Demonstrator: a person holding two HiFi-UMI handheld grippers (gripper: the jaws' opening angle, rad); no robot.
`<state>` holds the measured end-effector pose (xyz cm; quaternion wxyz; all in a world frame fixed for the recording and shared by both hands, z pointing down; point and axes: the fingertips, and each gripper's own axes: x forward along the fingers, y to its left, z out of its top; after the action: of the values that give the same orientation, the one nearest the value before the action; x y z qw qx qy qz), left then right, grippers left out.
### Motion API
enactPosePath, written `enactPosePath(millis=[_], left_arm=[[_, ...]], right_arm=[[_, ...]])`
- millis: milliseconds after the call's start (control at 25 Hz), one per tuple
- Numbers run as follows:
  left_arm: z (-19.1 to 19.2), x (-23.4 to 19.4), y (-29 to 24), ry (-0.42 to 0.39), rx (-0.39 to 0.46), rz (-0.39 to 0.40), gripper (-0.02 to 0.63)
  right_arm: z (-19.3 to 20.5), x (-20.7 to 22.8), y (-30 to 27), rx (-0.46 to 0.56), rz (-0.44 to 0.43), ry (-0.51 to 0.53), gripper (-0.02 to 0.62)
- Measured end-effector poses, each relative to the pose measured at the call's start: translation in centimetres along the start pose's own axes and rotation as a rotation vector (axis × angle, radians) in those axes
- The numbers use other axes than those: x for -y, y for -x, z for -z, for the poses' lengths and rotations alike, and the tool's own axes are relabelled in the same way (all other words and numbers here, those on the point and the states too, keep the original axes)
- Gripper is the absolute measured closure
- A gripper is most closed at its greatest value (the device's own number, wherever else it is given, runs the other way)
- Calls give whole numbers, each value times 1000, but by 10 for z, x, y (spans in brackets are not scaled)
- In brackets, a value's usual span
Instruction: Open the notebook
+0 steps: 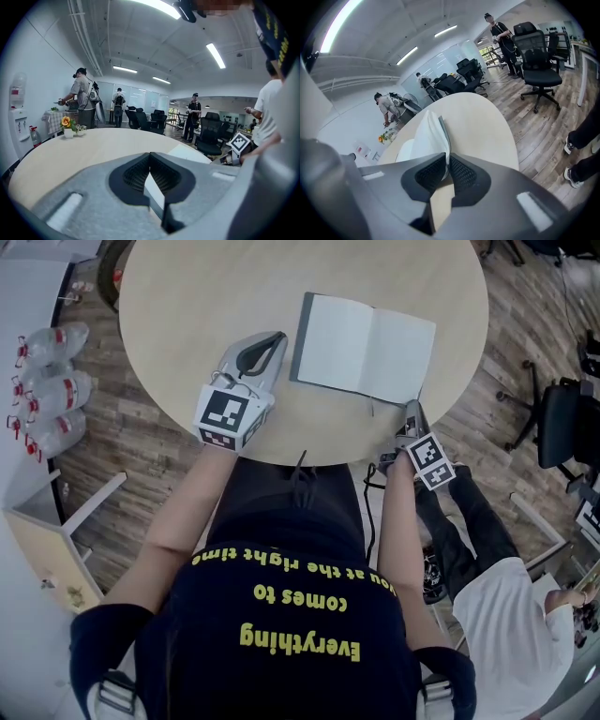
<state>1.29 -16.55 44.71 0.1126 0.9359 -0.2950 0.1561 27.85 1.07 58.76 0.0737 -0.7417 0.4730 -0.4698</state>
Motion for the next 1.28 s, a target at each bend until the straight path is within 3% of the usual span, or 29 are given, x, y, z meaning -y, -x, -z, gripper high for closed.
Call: enactPosePath(millis=[480, 920, 1280], left_arm=[[1, -4, 2, -6, -4, 5, 601], [-1, -5, 2, -9, 2, 6, 602], [-5, -7, 5, -8, 12, -1, 602]], right_arm=[[4, 3, -4, -31, 44, 55, 551], [4, 7, -4, -69, 124, 210, 537], [8, 19, 0, -102, 197, 256, 538]])
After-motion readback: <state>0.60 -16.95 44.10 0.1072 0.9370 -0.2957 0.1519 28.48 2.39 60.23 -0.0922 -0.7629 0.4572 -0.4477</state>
